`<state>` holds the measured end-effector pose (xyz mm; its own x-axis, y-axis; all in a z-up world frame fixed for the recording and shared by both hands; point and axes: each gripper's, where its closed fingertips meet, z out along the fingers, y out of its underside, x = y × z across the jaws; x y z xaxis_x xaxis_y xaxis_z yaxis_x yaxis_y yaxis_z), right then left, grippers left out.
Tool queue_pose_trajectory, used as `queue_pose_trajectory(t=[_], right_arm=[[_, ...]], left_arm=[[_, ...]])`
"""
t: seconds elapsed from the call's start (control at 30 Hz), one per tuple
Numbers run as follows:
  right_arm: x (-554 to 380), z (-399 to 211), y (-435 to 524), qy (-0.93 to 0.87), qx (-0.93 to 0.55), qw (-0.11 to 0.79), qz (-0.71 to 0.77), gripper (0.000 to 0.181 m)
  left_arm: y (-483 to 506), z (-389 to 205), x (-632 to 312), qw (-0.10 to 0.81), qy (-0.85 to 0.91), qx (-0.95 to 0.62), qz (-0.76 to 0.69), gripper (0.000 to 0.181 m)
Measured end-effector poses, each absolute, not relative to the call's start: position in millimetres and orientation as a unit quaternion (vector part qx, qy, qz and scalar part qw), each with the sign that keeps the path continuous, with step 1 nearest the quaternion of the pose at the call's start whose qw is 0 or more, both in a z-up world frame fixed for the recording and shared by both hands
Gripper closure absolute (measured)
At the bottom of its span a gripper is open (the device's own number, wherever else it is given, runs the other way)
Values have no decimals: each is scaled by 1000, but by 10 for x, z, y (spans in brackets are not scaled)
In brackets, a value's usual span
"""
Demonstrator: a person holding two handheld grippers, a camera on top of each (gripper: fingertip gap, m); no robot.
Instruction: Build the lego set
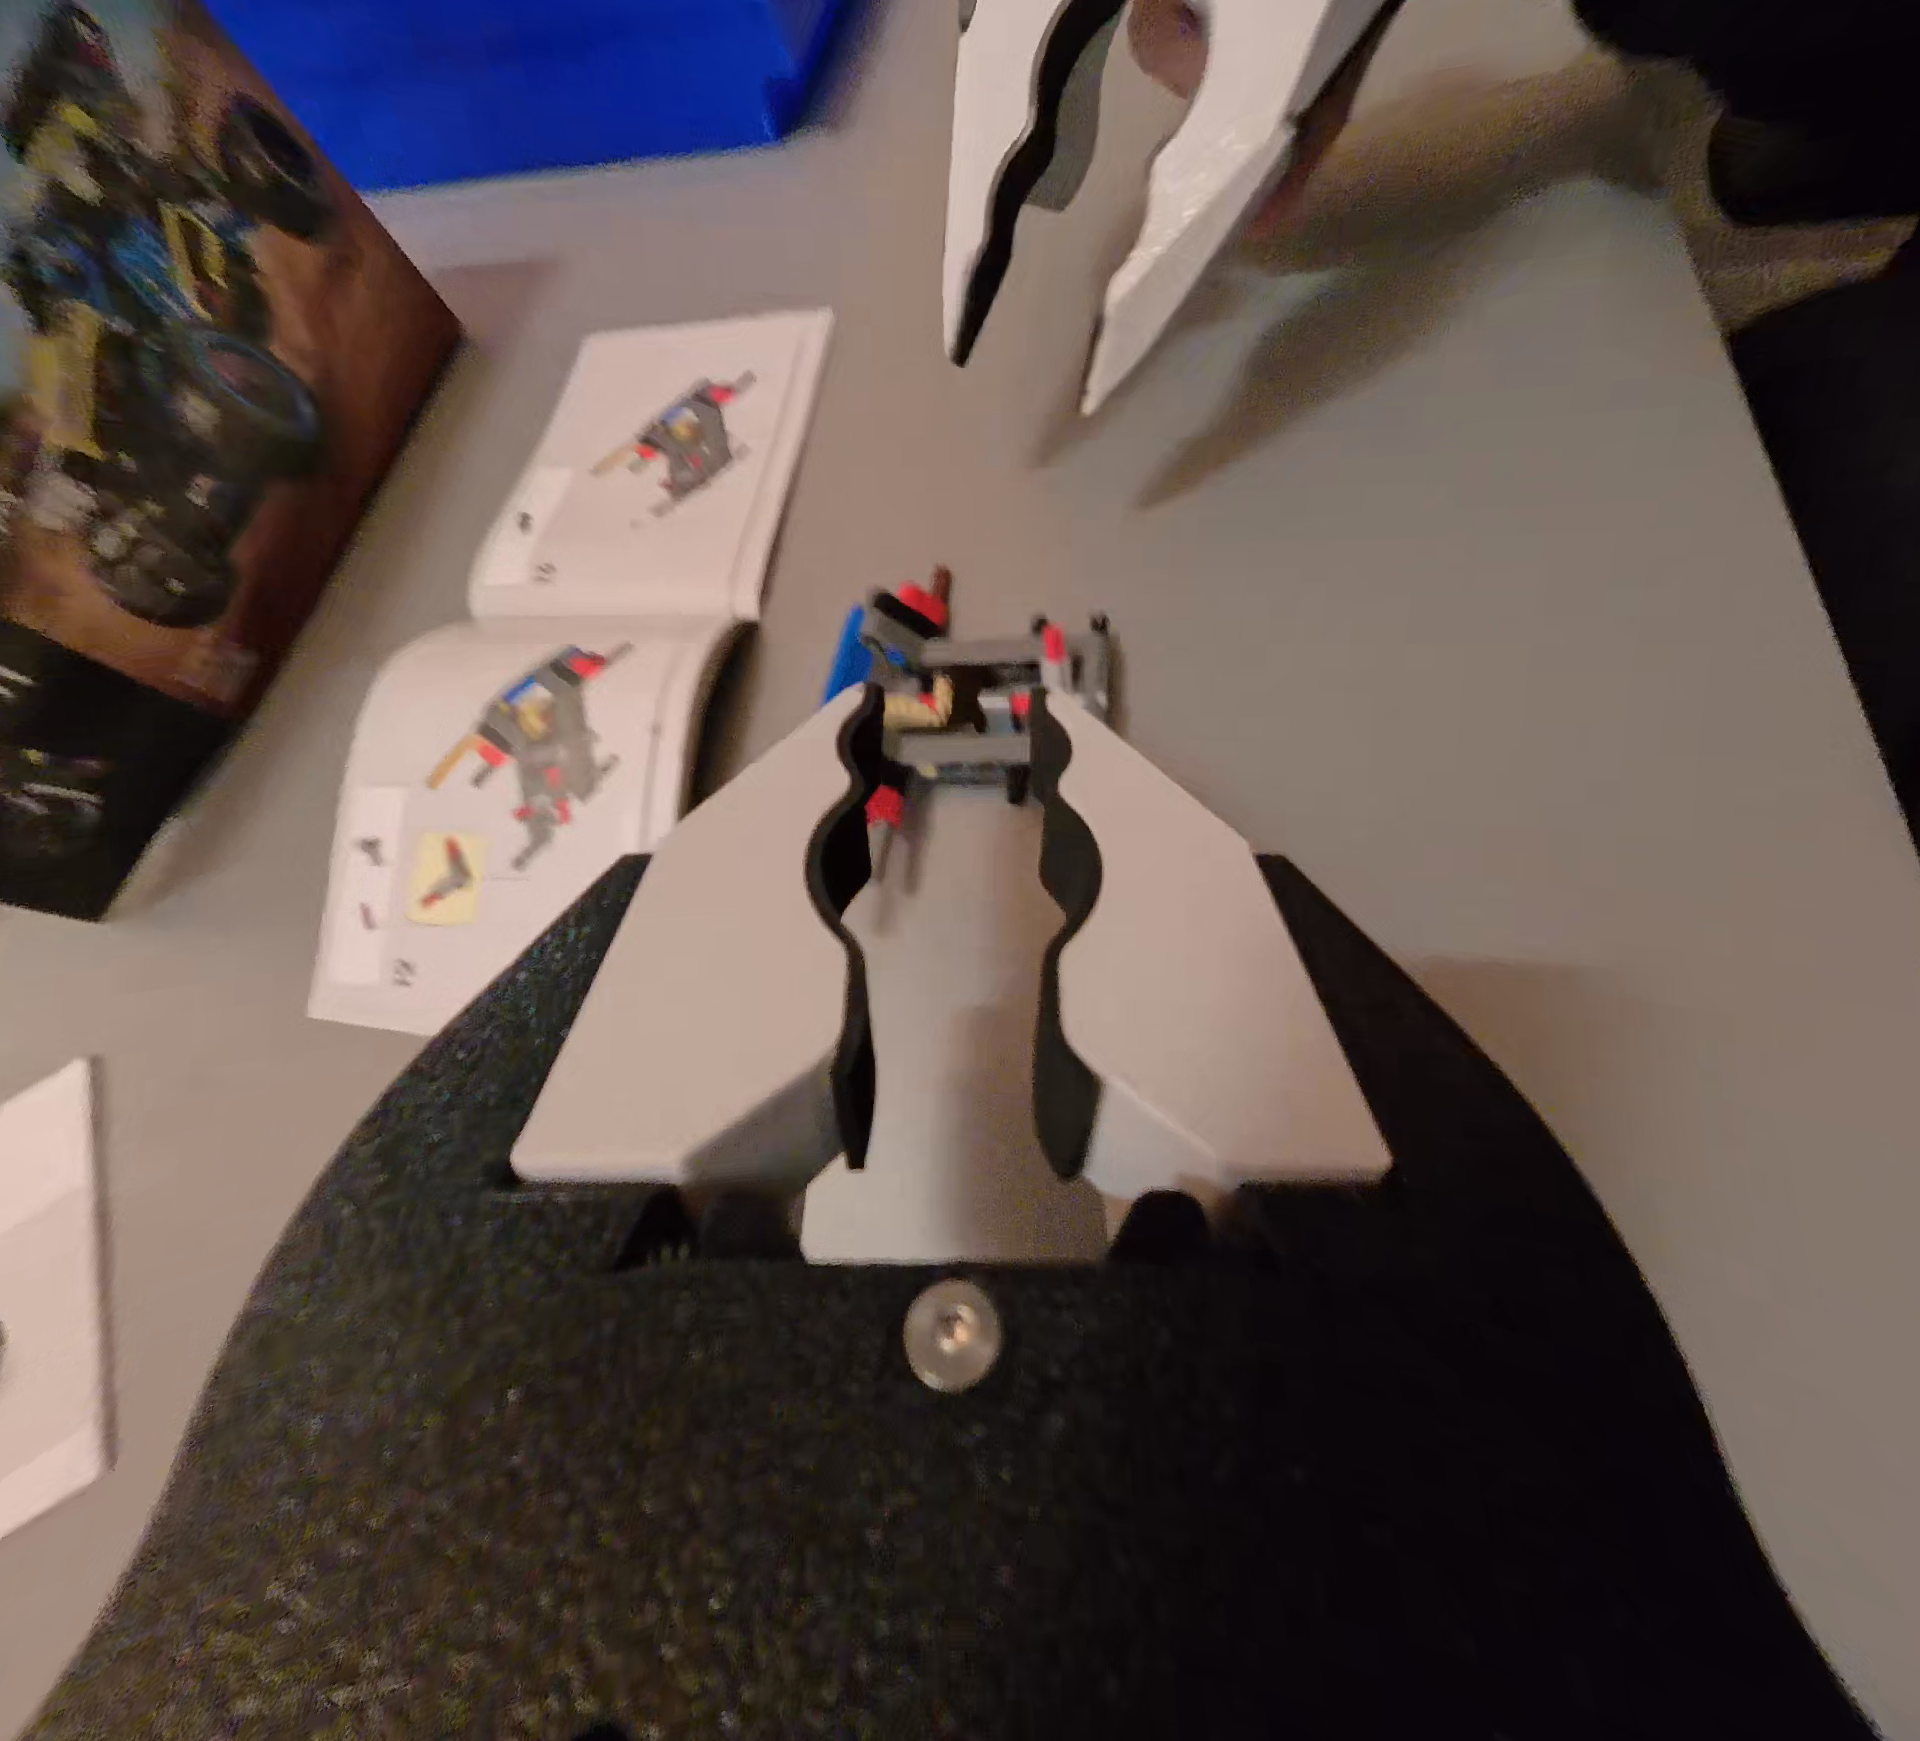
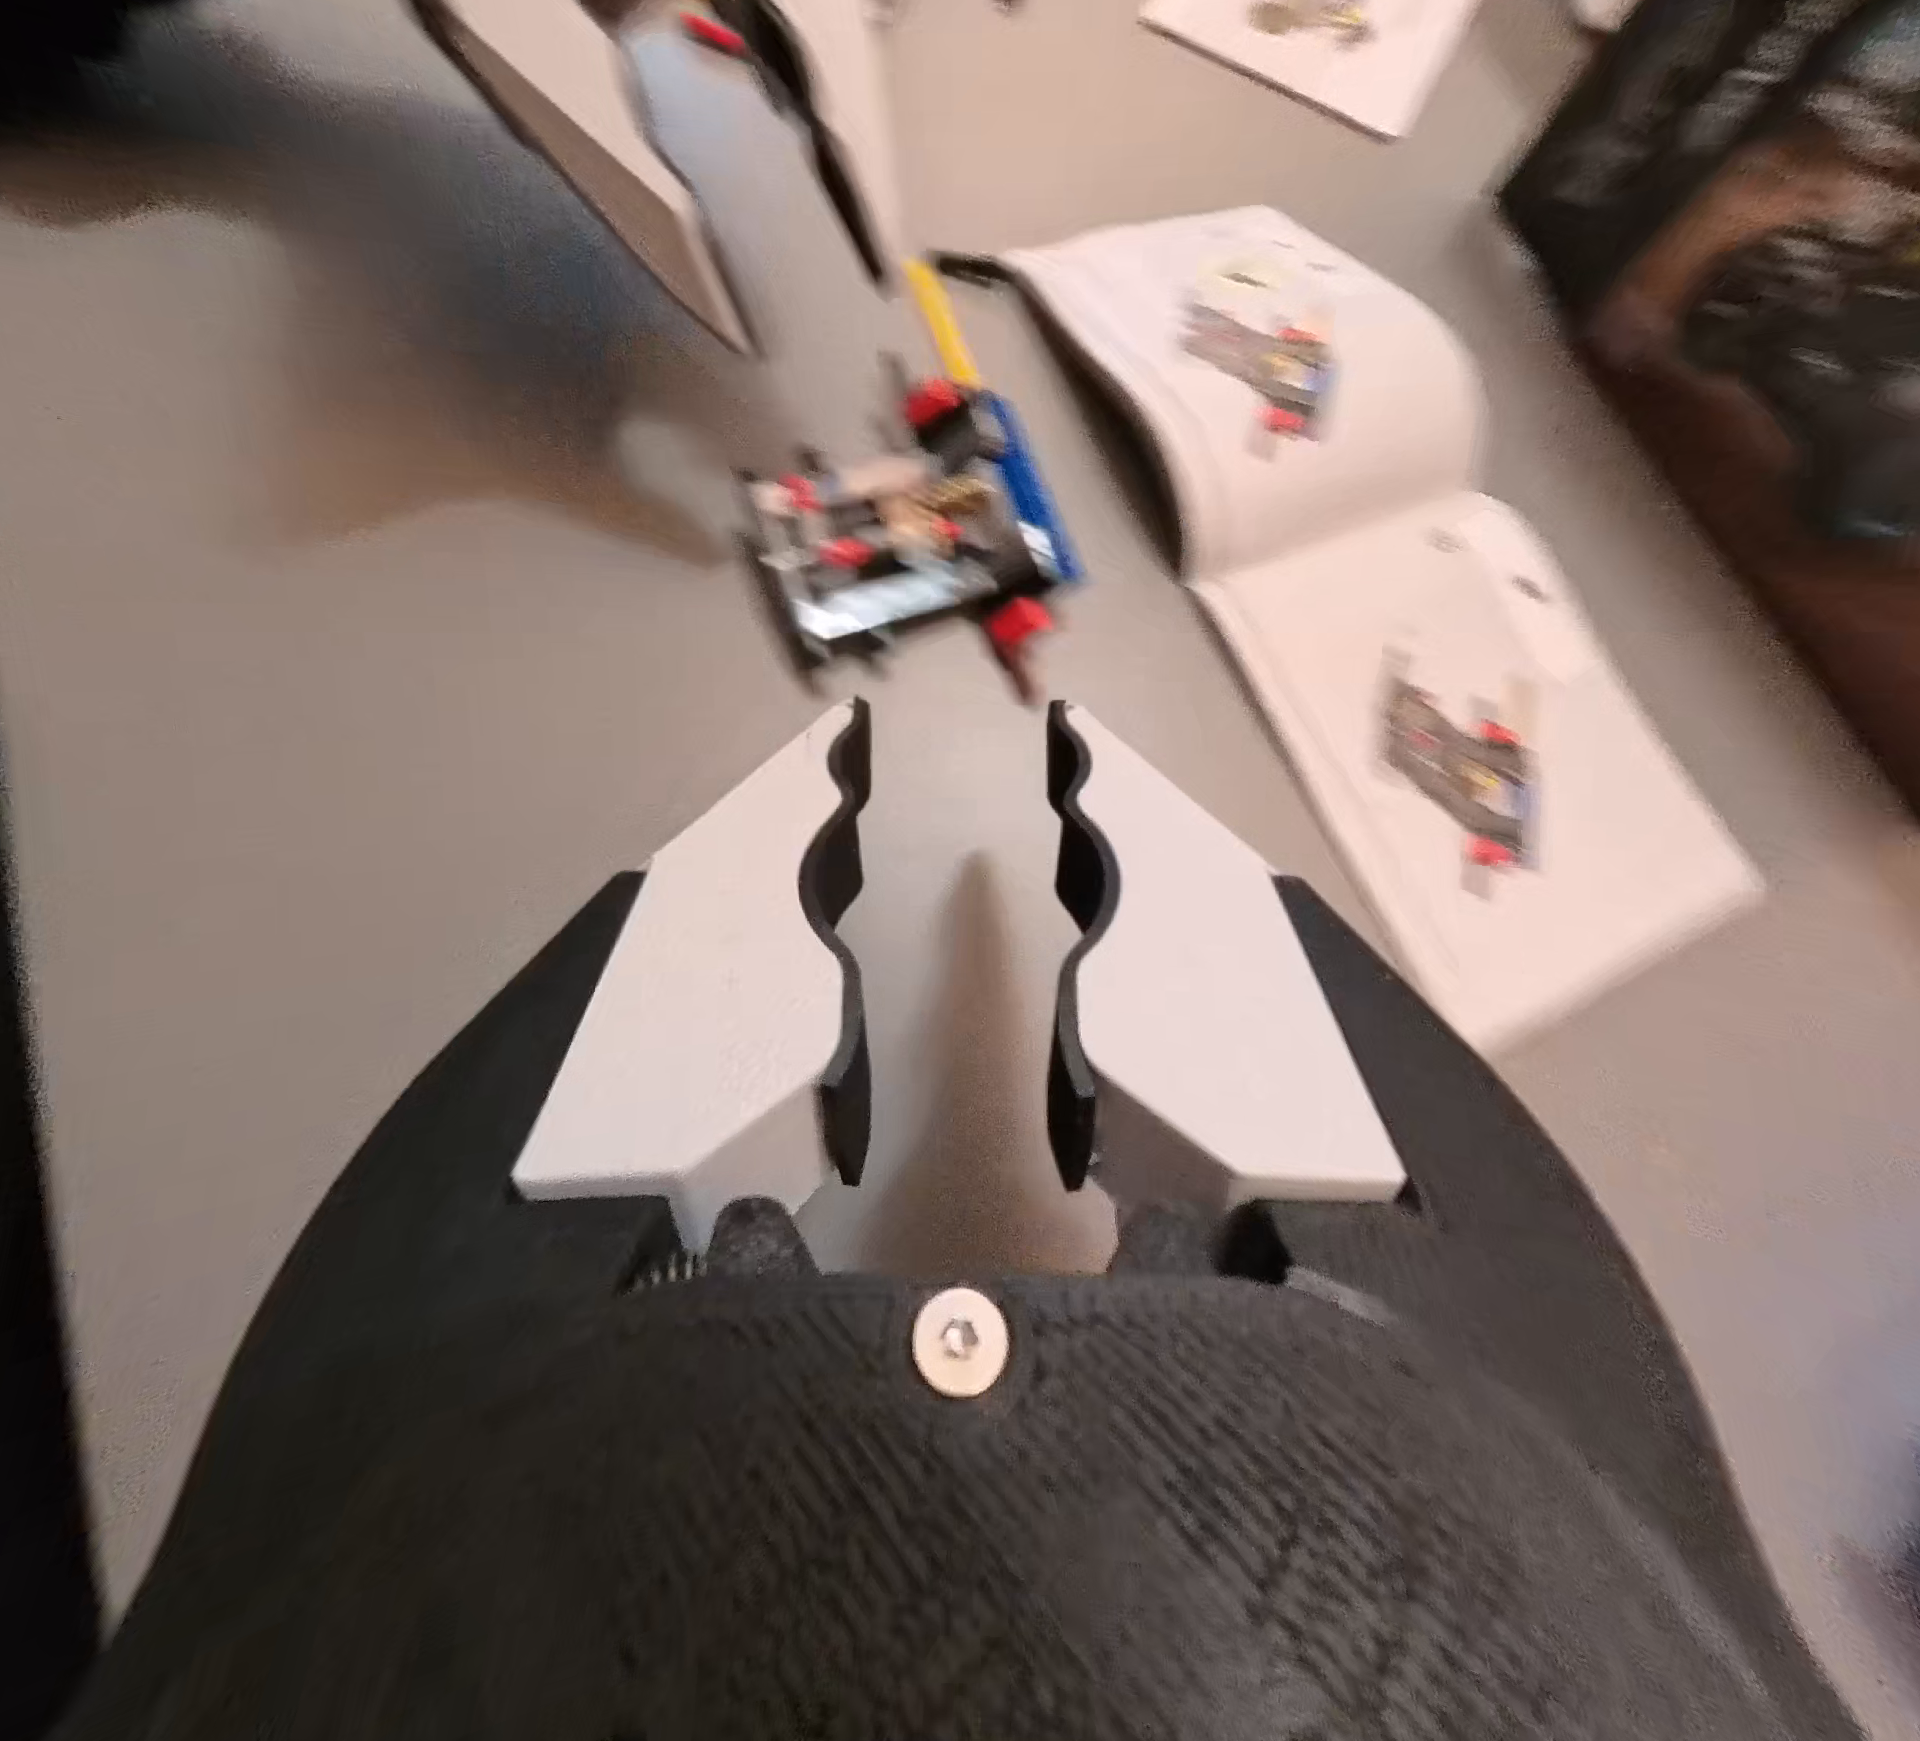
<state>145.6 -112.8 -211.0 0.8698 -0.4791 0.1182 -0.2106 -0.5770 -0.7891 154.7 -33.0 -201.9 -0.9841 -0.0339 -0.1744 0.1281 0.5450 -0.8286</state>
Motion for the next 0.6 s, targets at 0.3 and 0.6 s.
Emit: queue_pose_trajectory(t=[0.3, 0.6], right_arm=[[2227, -2334, -1997, 180, -911, 329, -174, 132], [2249, -2353, -2077, 145, -915, 333, -174, 127]], left_arm=[[-1187, -1920, 2052, 18, 923, 90, -373, 144], [-1407, -2584, 2399, -18, 971, 120, -204, 137]])
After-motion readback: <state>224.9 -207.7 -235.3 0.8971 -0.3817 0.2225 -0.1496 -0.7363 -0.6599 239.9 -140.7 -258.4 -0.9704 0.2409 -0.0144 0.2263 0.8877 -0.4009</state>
